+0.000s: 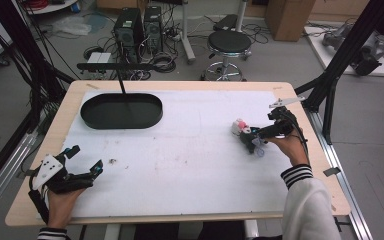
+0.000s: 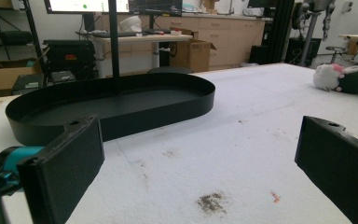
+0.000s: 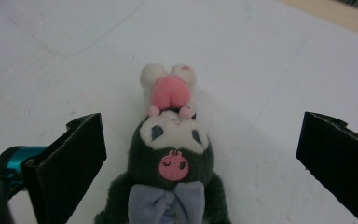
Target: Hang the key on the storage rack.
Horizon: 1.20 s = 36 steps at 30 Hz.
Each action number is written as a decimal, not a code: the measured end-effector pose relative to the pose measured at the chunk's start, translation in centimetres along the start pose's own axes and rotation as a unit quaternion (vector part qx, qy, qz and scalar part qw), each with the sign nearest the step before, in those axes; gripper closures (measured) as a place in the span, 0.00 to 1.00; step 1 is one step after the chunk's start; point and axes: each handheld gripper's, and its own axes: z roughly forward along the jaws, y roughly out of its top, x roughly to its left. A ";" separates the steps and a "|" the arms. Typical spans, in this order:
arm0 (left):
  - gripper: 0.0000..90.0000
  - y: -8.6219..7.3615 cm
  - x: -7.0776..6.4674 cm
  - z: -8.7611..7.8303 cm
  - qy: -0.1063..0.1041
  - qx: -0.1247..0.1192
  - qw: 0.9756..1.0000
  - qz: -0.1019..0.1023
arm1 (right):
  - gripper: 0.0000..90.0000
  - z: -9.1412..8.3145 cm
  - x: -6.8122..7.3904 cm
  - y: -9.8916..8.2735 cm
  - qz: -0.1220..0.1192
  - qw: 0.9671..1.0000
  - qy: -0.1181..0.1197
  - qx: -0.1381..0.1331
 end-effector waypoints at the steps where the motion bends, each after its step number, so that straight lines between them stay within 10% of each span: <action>1: 0.02 0.0 0.0 0.0 0.000 0.000 1.000 0.000 | 0.00 0.4 0.1 0.1 0.001 1.000 0.008 0.005; 36: 0.02 0.0 0.0 0.0 -0.001 0.002 1.000 0.001 | 0.06 5.0 0.6 -0.6 0.007 0.990 0.027 0.137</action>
